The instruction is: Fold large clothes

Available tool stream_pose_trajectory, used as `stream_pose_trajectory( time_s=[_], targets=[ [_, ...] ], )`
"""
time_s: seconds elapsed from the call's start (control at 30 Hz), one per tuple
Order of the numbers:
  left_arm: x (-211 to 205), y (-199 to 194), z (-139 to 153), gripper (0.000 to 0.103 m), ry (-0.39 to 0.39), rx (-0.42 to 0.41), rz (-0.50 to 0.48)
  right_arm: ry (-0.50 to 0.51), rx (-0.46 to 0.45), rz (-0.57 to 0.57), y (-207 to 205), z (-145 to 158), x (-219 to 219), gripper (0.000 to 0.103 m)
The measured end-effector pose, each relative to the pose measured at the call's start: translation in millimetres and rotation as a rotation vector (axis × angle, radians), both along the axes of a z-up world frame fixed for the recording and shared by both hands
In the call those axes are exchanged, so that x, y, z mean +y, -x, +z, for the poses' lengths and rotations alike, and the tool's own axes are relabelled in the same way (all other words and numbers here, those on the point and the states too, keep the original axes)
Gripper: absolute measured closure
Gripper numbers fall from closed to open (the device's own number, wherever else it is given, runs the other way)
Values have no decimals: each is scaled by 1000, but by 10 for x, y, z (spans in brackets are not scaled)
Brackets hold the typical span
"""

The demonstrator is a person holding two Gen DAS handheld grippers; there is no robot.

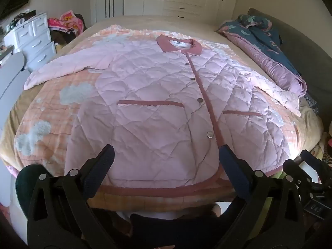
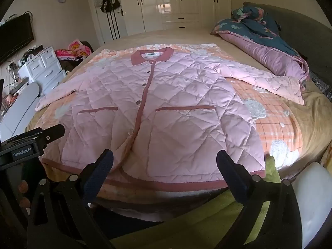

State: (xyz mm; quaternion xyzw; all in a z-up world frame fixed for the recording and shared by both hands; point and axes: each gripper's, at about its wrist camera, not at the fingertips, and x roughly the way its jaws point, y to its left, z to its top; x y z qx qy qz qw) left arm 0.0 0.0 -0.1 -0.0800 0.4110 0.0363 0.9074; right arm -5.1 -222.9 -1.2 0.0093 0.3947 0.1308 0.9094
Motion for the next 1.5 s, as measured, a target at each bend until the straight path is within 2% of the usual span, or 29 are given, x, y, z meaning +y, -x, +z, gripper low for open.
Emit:
stream_pose_trajectory(
  time_s=[0.27, 0.4, 1.5],
  targets=[
    [-2, 1, 1, 9, -4, -3, -1, 26, -1, -13, -19, -25, -3, 4],
    [2, -3, -2, 9, -2, -1, -3, 13, -15, -11, 39, 67, 67, 4],
    [-23, -26, 29, 9, -6, -1, -2, 9, -6, 0, 8, 18, 30, 4]
  ],
)
